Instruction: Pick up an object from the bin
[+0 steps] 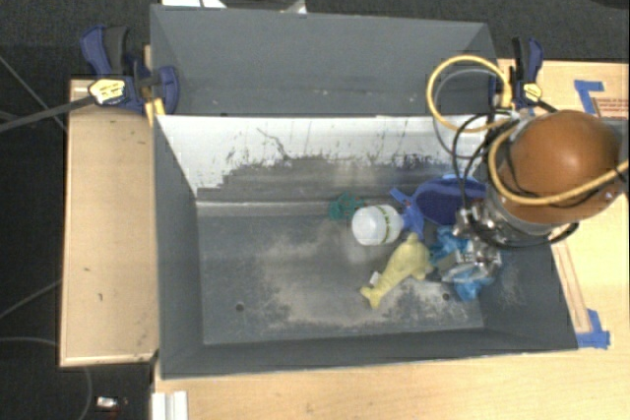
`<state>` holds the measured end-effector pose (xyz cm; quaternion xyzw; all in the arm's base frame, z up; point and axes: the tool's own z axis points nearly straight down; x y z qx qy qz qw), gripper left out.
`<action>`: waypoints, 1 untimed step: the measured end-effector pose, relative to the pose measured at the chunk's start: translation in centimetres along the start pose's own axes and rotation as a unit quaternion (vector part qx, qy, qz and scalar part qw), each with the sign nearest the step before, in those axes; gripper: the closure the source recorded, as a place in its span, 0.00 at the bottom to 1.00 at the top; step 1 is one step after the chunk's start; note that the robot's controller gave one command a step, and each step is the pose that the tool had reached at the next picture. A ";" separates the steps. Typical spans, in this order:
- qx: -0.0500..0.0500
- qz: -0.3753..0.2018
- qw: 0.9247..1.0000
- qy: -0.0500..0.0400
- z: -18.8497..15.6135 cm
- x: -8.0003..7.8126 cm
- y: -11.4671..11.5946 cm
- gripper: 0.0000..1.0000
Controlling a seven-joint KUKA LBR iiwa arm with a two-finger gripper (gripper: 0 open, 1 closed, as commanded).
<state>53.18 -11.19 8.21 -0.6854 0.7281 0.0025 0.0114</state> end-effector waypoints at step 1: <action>-0.003 -0.090 0.996 -0.001 -3.1 0.0 -1.0 1.00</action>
Offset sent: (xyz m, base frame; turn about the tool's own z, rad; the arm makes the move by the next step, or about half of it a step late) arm 0.0115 0.0172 0.1698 0.0274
